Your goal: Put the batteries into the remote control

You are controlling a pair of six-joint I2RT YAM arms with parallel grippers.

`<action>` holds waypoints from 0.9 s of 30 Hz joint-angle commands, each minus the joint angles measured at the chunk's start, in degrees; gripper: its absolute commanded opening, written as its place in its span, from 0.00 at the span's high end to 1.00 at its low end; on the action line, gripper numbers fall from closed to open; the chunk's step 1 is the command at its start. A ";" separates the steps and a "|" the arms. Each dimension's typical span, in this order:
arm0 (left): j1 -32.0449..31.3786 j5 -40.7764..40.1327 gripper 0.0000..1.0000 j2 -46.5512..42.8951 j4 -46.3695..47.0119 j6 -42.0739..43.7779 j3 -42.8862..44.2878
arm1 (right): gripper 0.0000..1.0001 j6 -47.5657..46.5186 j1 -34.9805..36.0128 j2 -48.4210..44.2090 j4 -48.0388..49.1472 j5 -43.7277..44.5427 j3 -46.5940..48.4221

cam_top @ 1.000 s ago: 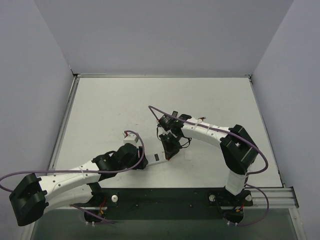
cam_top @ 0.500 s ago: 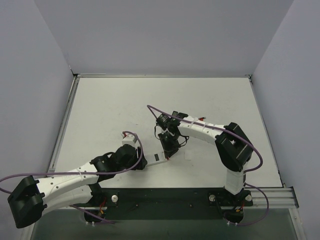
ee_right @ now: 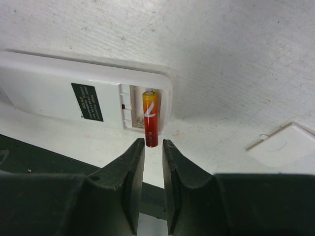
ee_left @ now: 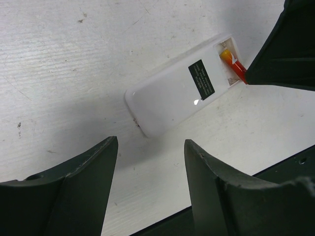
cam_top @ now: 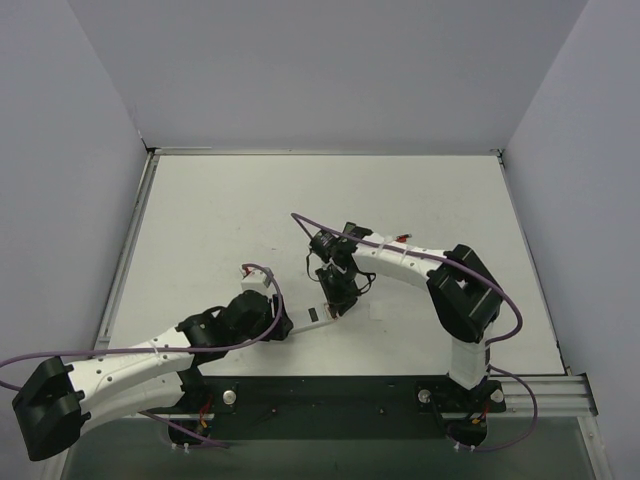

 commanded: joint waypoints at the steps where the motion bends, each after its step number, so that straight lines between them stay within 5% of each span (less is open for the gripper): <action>1: 0.32 -1.16 0.34 -0.67 0.83 0.29 -0.22 | 0.82 0.43 1.43 -1.86 -3.47 3.23 1.96; 5: 0.32 -0.72 0.33 0.21 2.41 2.66 -0.05 | 0.80 0.95 1.61 -4.76 -1.20 5.94 -0.40; 13: 0.32 0.50 0.11 0.12 14.09 16.08 -2.76 | 0.70 5.08 2.13 -13.81 9.52 9.29 -11.91; 21: 0.14 3.49 0.09 5.56 21.22 26.75 -1.63 | 0.69 8.42 2.13 -24.53 23.41 10.26 -23.96; 27: -0.04 6.92 0.08 12.24 21.92 25.61 -0.05 | 0.55 8.77 2.05 -29.45 30.70 10.78 -30.38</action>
